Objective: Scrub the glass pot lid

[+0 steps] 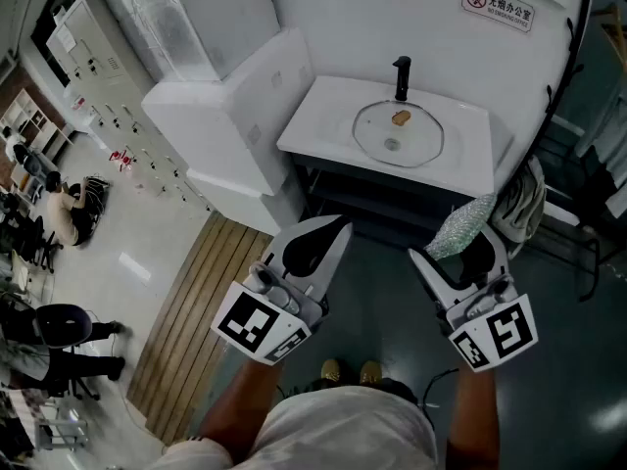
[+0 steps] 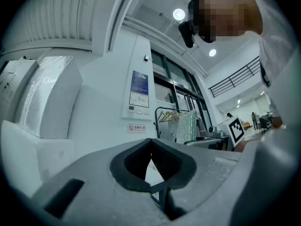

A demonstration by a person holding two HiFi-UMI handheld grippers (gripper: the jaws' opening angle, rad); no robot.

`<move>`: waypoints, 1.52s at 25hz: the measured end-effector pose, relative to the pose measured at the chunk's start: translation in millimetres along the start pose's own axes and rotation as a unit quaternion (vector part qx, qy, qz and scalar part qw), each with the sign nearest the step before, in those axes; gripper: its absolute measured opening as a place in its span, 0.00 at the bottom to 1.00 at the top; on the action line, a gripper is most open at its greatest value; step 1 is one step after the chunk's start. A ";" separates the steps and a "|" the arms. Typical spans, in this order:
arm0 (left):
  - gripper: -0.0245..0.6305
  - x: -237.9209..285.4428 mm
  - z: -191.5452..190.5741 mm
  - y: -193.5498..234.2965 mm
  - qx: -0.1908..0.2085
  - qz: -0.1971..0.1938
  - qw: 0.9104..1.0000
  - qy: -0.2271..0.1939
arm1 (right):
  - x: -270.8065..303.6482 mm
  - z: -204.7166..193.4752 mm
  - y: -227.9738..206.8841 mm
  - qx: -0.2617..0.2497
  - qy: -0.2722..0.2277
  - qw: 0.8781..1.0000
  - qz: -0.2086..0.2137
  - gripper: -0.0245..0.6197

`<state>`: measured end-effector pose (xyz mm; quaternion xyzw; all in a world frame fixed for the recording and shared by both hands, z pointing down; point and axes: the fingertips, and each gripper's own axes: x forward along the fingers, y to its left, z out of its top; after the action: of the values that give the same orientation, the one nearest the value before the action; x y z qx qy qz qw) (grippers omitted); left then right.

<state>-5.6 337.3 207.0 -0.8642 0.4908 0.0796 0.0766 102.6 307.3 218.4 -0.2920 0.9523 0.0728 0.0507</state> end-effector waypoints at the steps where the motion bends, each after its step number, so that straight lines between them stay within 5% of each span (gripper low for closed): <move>1: 0.06 1.0 -0.3 -0.3 0.000 0.000 1.000 0.000 | -0.1 -0.3 -1.0 0.001 0.000 1.000 0.001 0.58; 26: 0.06 44.9 -11.6 -17.8 0.012 0.045 0.999 0.012 | -23.8 -11.4 -58.7 0.040 -0.009 0.998 0.039 0.58; 38: 0.06 83.9 -17.9 22.9 0.013 0.040 0.999 0.005 | 11.7 -20.5 -94.1 0.033 0.002 0.999 0.030 0.58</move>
<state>18.2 251.8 205.3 -0.8433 0.5262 0.0718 0.0826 144.9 220.4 226.7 -0.2618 0.9625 0.0424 0.0561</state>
